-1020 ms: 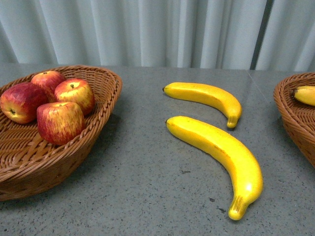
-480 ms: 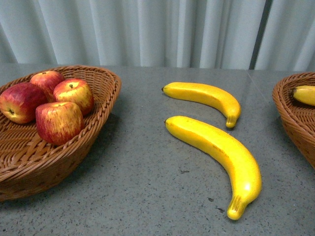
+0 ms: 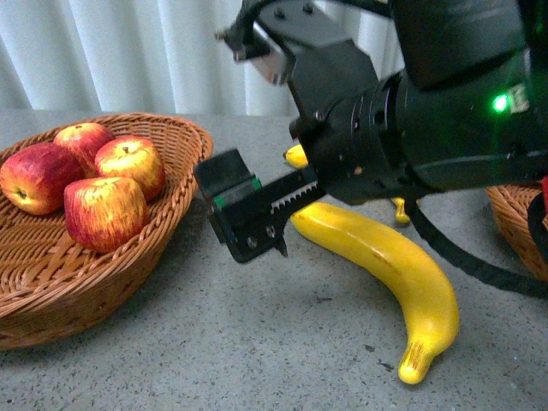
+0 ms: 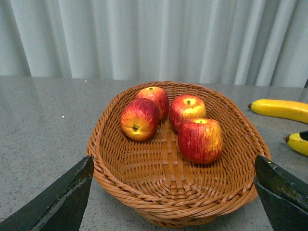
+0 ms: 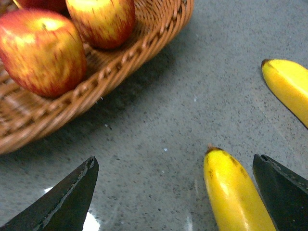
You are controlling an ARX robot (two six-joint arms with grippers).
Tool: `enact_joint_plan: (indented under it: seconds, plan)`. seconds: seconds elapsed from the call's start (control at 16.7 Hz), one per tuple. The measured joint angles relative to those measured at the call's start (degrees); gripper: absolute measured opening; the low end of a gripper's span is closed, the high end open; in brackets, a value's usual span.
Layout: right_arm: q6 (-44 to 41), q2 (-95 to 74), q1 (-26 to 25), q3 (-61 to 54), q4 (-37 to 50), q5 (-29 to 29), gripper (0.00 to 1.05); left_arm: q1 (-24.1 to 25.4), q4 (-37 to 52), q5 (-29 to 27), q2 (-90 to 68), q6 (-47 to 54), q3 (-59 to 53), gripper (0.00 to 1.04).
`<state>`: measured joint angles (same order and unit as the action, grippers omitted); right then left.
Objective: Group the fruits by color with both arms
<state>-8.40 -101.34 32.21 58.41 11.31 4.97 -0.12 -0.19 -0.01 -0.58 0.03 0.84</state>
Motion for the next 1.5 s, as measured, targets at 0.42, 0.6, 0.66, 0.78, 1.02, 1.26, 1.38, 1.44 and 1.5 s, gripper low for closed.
enact_joint_plan:
  seconds: [0.42,0.6,0.66,0.78,1.02,1.26,1.38,1.44,1.5]
  plan:
    - [-10.25,-3.58,-6.1,-0.7,-3.87,-5.73,0.98,0.0,0.0,0.0,0.0,0.02,0.0,0.98]
    - [-11.3,-3.56,-7.15,-2.43,-5.49,-4.98,0.98,0.0,0.0,0.0,0.0,0.0,0.0,0.98]
    - [-11.34,-3.54,-7.17,-3.26,-5.33,-4.02,0.94,0.0,0.0,0.0,0.02,0.0,0.0,0.98]
    - [-12.41,-2.49,-7.15,-4.85,-5.49,-3.45,0.66,0.0,0.0,0.0,0.0,0.0,0.0,0.98]
    - [-11.69,1.36,-6.73,-5.53,-6.47,0.13,0.36,0.0,0.0,0.0,0.02,0.0,0.0,0.98]
    - [-4.13,10.64,-12.26,-2.03,-0.22,7.65,0.36,0.0,0.0,0.0,0.02,0.0,0.0,0.98]
    - [-3.48,13.18,-21.16,0.09,1.14,8.09,0.36,0.0,0.0,0.0,0.0,0.0,0.0,0.98]
    - [-4.42,13.03,-24.98,0.04,0.37,8.22,0.36,0.0,0.0,0.0,0.0,0.0,0.0,0.98]
    - [-5.57,12.33,-28.2,-0.13,0.22,8.74,0.36,0.0,0.0,0.0,0.02,0.0,0.0,0.98]
